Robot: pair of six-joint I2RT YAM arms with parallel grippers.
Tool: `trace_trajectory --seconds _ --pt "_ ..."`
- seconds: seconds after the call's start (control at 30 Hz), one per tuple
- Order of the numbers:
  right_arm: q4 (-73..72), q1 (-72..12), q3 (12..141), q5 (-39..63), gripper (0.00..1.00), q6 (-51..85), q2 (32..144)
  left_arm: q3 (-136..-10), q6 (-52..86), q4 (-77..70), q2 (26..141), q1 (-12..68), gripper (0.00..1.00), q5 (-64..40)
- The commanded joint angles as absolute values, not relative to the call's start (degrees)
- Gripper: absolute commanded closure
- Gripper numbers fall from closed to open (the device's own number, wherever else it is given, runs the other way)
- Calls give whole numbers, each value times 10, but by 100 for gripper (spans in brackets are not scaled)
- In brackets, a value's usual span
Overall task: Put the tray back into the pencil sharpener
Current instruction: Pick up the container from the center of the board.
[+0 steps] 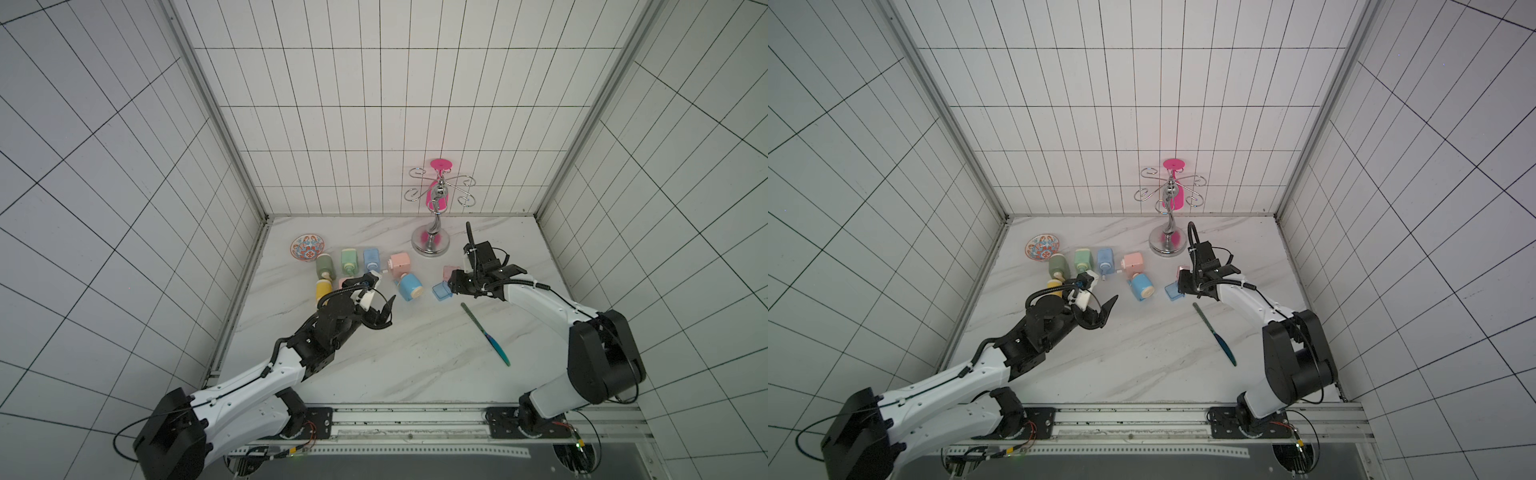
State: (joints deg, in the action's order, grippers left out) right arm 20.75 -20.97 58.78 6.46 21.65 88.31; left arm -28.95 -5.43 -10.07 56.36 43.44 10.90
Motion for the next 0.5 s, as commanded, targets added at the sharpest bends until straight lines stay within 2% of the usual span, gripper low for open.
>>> trace_trajectory --seconds 0.0,0.27,0.47 --pt "180 -205 589 90 47 162 877 -286 -71 -93 553 433 2 124" --pt "174 -201 558 103 44 100 840 -276 -59 -101 557 434 2 117" --pt "172 -187 534 84 43 121 827 -287 -75 -112 590 432 2 98"
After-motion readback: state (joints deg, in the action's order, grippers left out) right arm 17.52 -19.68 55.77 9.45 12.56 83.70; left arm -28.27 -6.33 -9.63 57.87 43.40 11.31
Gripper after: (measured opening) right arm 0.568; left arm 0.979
